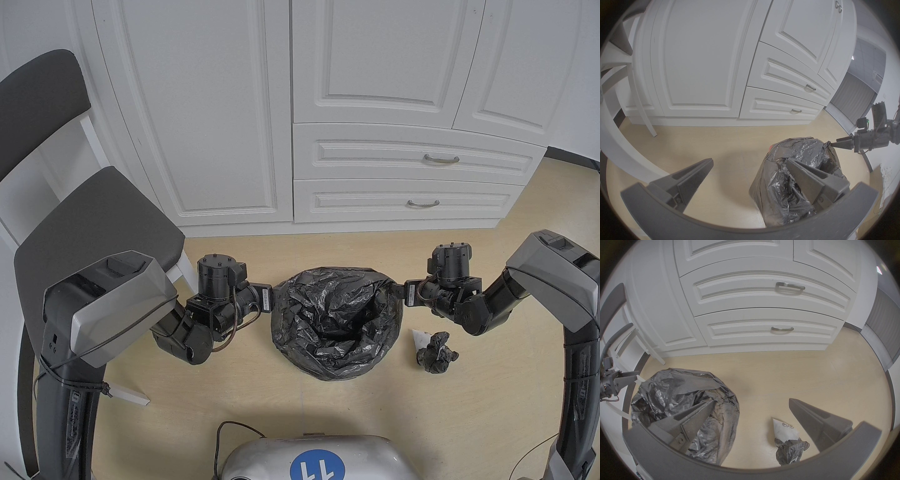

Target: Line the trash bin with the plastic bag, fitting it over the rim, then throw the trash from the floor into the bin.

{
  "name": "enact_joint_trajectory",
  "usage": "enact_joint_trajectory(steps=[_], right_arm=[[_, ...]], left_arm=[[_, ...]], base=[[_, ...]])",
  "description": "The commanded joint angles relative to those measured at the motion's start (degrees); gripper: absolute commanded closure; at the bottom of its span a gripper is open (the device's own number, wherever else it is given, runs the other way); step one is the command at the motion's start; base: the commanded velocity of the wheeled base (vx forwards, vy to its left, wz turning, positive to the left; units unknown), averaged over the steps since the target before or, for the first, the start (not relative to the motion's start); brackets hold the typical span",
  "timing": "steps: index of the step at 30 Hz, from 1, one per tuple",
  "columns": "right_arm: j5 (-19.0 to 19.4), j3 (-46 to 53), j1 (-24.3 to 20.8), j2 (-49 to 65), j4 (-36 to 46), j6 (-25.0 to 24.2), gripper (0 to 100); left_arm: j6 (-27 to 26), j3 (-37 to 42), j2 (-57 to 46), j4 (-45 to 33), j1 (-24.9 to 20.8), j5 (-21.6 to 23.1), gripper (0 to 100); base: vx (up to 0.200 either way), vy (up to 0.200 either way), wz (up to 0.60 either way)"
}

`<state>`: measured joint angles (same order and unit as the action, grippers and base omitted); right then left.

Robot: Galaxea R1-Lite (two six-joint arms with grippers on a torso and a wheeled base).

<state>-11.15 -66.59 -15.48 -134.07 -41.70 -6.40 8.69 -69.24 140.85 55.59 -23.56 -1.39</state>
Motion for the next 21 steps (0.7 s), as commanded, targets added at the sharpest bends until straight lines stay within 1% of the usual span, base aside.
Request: enact_joint_trajectory(steps=[1, 8, 15, 21], right_arm=[[-0.01, -2.23, 0.54, -4.0, -0.04, -0.02, 0], [-0.01, -4.34, 1.24, -6.73, -0.13, -0.1, 0], [-0.01, -3.73, 1.24, -5.41, -0.31, -0.1, 0], [-0.01, -3.29, 1.24, -4.8, -0.57, -0.1, 0]], left_arm=[[0.01, -1.51, 2.06, -0.04, 0.1, 0.25, 0], [0.01, -5.11, 4.52, -1.98, 0.01, 0.42, 0], [0.01, -6.87, 6.72, -2.59, 0.71, -0.02, 0], [0.19, -5.38, 6.54, -2.5, 2.12, -0.19, 0]], base=[[0.0, 0.0, 0.0], [0.0, 0.0, 0.0], [0.0, 0.0, 0.0], [0.0, 0.0, 0.0]])
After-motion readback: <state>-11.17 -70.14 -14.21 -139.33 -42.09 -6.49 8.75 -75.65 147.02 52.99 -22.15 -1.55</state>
